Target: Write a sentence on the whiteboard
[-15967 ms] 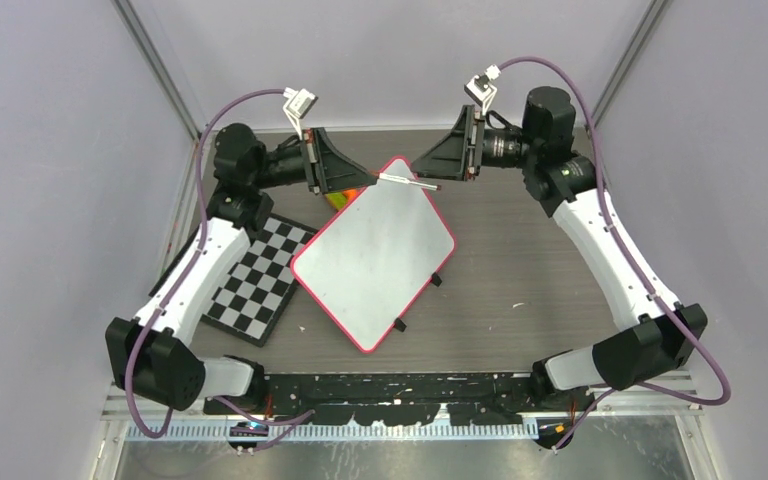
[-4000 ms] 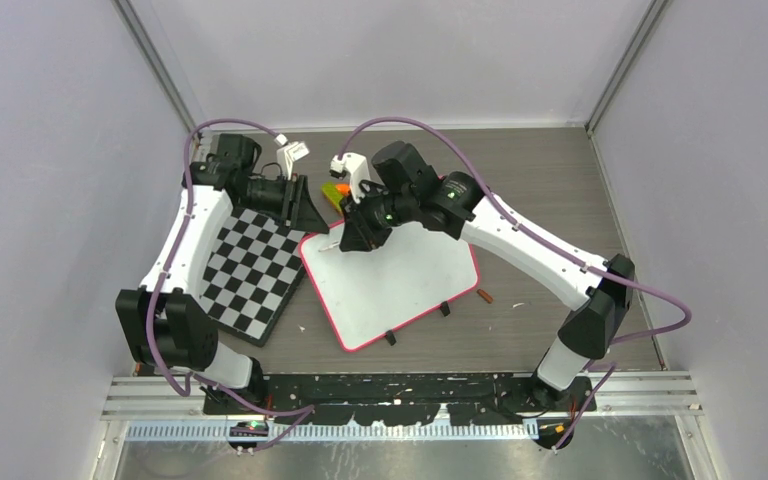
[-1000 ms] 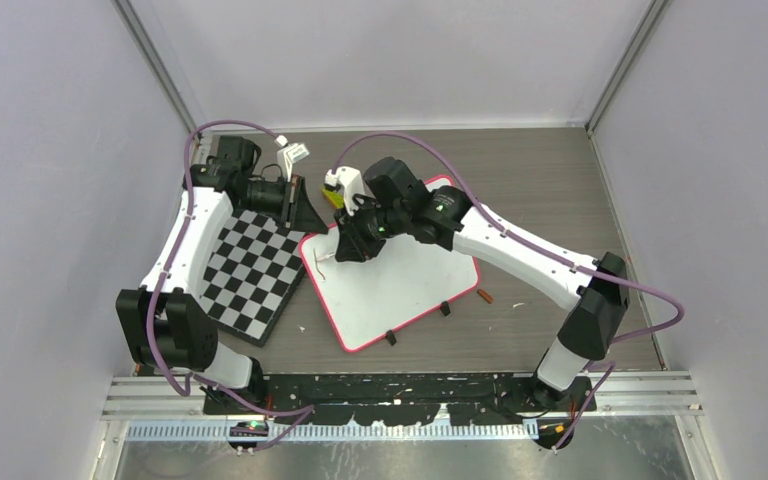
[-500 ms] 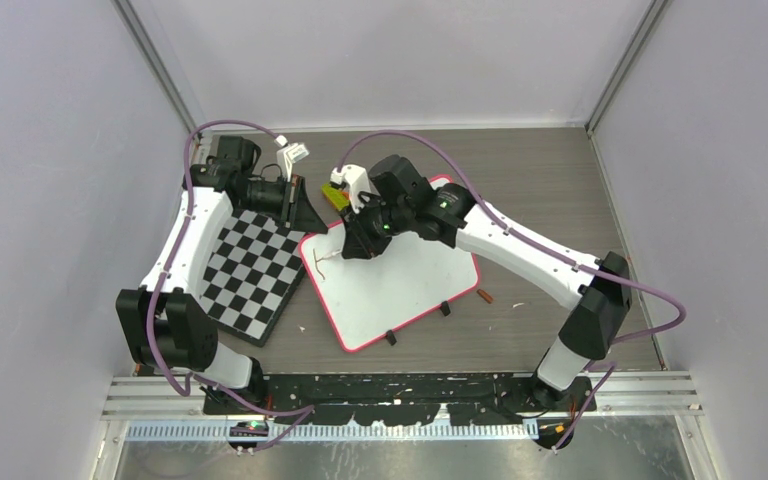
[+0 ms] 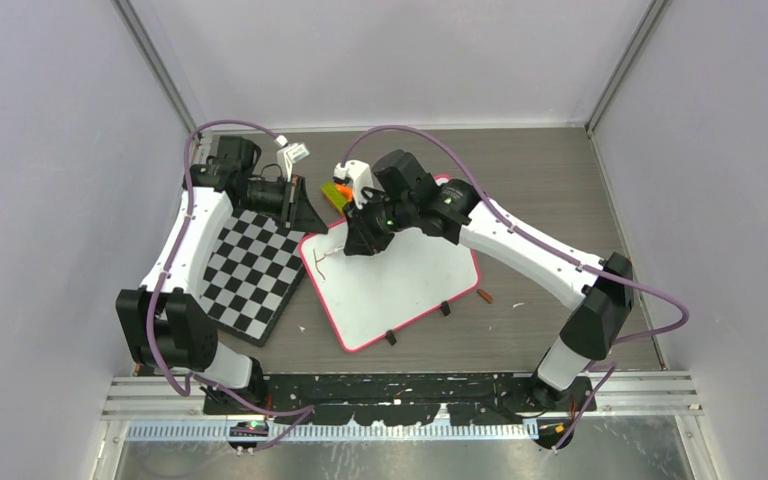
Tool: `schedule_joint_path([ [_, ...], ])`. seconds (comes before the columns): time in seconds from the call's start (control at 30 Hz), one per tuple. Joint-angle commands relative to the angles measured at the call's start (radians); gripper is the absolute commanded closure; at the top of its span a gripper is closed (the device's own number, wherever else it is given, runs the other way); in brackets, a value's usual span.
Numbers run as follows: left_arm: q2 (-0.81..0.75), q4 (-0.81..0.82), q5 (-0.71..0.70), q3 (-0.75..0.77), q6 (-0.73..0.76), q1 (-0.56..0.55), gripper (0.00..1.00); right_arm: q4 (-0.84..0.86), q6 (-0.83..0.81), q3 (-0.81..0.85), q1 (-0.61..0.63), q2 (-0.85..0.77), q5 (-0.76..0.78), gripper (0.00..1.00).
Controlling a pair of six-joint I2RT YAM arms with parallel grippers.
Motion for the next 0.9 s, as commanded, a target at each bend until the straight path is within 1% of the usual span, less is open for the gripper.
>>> schedule_joint_path([
  [0.0,-0.026,-0.001,0.009,-0.002,-0.01,0.0,1.0,0.01,-0.011,0.077,-0.007,-0.031,0.005,1.0],
  [0.3,-0.03,-0.002,0.01,-0.003,-0.006,0.0,1.0,0.023,-0.019,0.068,-0.007,-0.005,0.037,1.0],
  [0.87,-0.024,-0.003,0.009,-0.005,-0.003,0.0,1.0,0.063,-0.004,-0.11,-0.004,-0.067,0.017,1.0],
])
